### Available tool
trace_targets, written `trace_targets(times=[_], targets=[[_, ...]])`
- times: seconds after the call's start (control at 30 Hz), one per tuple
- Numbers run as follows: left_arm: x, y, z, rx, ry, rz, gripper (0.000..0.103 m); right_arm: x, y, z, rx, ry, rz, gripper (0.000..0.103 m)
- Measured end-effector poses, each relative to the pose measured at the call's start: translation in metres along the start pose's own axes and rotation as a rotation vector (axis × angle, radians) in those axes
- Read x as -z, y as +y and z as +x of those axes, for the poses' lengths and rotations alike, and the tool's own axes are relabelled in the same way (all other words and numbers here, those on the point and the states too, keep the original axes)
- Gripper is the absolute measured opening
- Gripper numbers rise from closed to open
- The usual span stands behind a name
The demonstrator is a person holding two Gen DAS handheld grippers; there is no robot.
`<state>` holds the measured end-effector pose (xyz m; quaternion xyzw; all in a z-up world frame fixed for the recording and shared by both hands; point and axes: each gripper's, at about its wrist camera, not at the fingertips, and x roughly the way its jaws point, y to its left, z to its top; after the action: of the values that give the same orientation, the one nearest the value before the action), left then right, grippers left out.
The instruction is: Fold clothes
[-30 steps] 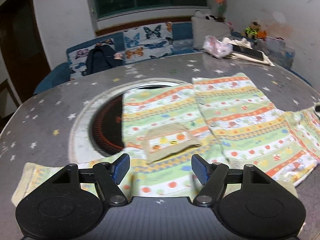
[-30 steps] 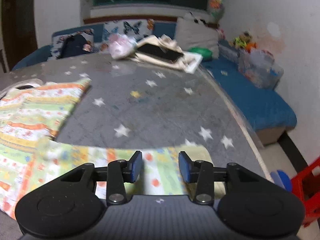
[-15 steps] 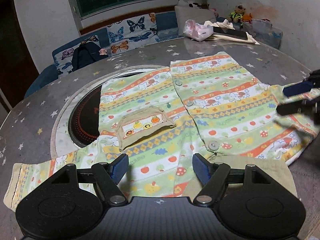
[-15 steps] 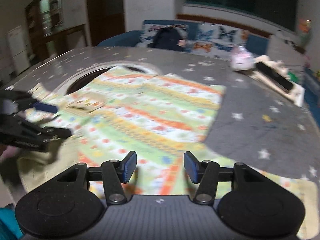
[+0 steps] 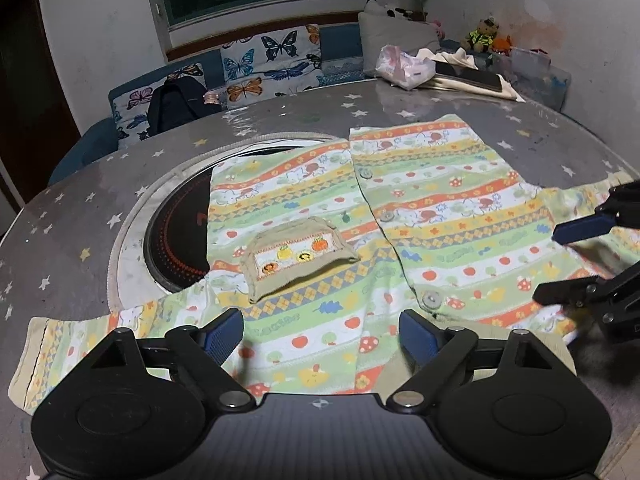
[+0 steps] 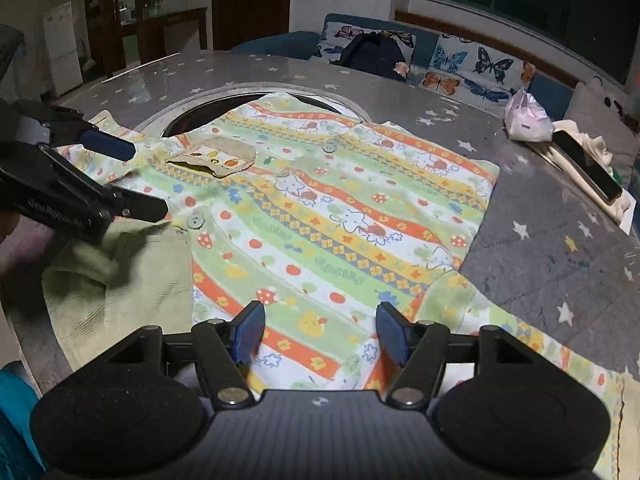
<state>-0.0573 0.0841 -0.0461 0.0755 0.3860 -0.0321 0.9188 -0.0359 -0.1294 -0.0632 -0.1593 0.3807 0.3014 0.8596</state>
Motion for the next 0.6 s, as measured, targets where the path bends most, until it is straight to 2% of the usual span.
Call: trace_targets(times=[0.27,0.6], targets=[[-0.023,0.022,0.011,-0.014,0.015,-0.027,0.087,-0.033,-0.026,0.004,0.008,-0.027,0.044,0.063],[-0.033,0.034,0.047,-0.061,0.063,-0.021,0.087,-0.068,-0.054,0.064,0.041,0.01,0.118,0.063]])
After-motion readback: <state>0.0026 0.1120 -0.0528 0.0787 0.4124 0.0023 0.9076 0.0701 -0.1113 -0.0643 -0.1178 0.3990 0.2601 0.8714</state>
